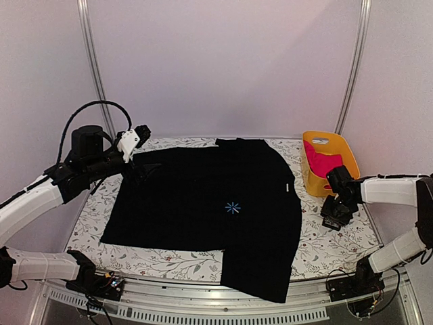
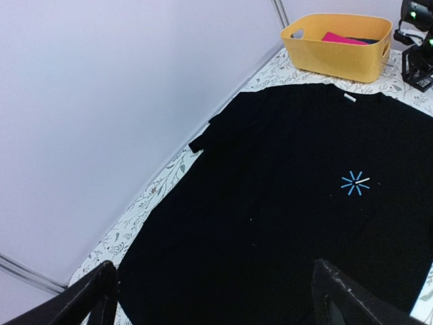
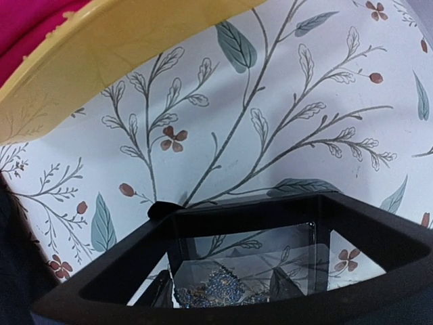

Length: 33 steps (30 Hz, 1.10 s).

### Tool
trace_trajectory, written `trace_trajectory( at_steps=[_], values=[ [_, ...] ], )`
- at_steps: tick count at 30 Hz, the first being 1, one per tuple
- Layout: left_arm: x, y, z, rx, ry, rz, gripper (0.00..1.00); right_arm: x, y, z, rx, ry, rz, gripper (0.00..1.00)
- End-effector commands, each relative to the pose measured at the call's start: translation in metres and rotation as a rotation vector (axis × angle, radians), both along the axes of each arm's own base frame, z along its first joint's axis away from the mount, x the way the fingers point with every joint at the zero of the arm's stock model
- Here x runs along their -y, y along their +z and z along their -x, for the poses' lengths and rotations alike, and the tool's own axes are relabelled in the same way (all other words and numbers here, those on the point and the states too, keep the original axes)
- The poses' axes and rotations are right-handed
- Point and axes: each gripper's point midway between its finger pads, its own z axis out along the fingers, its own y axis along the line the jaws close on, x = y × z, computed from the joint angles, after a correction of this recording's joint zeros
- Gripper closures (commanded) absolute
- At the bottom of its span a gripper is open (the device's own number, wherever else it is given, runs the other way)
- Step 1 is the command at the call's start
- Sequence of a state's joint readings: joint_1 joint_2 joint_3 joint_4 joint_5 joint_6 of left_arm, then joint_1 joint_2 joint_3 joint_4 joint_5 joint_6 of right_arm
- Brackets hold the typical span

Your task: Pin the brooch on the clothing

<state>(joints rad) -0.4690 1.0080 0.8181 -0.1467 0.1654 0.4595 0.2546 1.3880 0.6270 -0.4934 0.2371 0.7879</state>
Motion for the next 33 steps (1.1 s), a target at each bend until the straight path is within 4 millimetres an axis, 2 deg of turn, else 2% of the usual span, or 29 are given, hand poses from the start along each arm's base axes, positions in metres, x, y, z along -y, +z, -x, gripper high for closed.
trace_trajectory(
  at_steps=[1, 8, 14, 19, 26, 33],
  values=[
    [-0.002, -0.002, -0.001, 0.003, 0.0, 0.003, 0.0, -0.002, 0.002, 0.005, -0.006, 0.01, -0.019, 0.54],
    [-0.002, 0.0, 0.0, 0.007, -0.001, 0.005, 0.0, 0.0, 0.004, 0.008, -0.006, 0.012, -0.011, 0.54],
    [-0.002, 0.0, 0.0, 0.008, -0.002, 0.008, 0.0, -0.004, -0.013, 0.011, -0.063, 0.036, -0.022, 0.48],
    [-0.002, -0.001, 0.0, 0.007, -0.004, 0.005, 0.0, -0.005, -0.02, 0.013, -0.09, 0.051, -0.014, 0.5],
    [-0.001, -0.002, 0.0, 0.002, -0.006, 0.003, 0.0, -0.003, -0.008, 0.01, -0.047, 0.045, -0.013, 0.57],
    [-0.001, -0.001, 0.0, 0.004, -0.004, 0.006, 0.0, -0.006, 0.006, 0.005, -0.014, 0.059, -0.028, 0.58]
  ],
)
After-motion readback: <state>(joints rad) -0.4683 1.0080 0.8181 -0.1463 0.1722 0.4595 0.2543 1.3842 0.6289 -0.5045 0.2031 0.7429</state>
